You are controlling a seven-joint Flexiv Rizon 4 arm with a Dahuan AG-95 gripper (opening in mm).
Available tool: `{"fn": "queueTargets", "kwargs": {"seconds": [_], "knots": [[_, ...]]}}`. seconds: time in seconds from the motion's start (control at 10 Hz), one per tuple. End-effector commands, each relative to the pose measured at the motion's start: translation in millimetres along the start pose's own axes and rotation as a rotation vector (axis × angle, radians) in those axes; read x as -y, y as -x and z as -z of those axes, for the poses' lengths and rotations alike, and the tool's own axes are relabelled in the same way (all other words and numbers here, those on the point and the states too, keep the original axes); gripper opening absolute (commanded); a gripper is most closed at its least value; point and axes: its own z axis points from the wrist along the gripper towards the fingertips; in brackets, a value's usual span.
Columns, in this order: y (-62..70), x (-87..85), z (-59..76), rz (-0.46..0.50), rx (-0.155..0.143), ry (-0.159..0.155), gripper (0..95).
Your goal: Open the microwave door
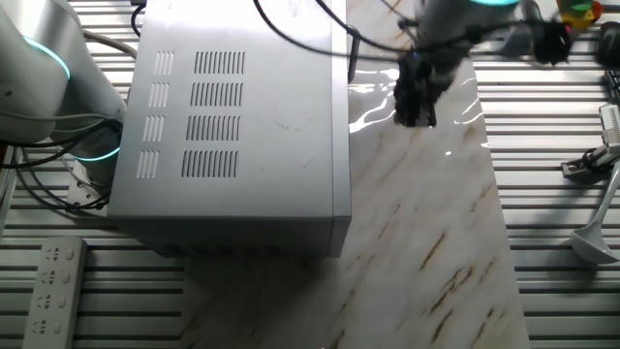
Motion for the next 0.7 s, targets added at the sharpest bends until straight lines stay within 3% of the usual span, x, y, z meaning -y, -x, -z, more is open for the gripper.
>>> {"fn": "queueTargets", "kwargs": {"seconds": [0.1,0.3,0.4,0.7], "knots": [[20.4,27.1,-0.1,0.046,0.001,0.006,0.0],[20.4,27.1,-0.1,0.096,-0.004,0.016,0.0],[20.4,27.1,-0.1,0.084,-0.029,0.009,0.0],[20.4,27.1,-0.1,0.090,-0.036,0.003,0.0]]}}
